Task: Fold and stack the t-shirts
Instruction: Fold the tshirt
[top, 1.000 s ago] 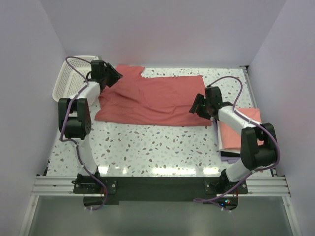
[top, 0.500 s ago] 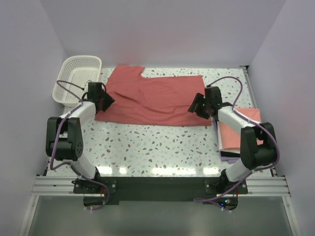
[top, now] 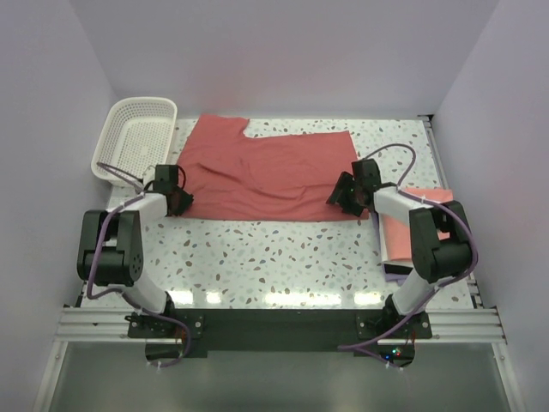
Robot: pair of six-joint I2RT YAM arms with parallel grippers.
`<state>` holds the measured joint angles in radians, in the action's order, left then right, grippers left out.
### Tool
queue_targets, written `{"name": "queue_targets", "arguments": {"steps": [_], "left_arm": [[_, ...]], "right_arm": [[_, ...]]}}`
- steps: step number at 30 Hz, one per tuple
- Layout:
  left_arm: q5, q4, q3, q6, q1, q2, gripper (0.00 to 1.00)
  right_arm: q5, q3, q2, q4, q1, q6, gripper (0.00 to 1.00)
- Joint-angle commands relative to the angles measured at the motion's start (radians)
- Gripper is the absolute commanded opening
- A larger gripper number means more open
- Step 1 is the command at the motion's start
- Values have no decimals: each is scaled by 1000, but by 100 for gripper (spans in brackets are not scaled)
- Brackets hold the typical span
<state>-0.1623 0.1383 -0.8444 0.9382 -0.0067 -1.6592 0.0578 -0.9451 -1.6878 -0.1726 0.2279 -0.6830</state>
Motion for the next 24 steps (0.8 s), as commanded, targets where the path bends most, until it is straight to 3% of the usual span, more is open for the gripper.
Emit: {"name": "queue_targets", "arguments": {"steps": [1,9,19,24], "left_arm": [[-80,67,94,31,7,71,25],[-132,115,231,25,39,189,22],[-186,251,381,34,108,475,23],[-146,287,401,30,122,585,23]], "right_arm": [[-42,43,14,30,-9,-52,63],[-30,184,102,-14,-13,-96,63],[74,414,367,-50,-13,-147,63],[123,485,534,-123,-13,-124,63]]}}
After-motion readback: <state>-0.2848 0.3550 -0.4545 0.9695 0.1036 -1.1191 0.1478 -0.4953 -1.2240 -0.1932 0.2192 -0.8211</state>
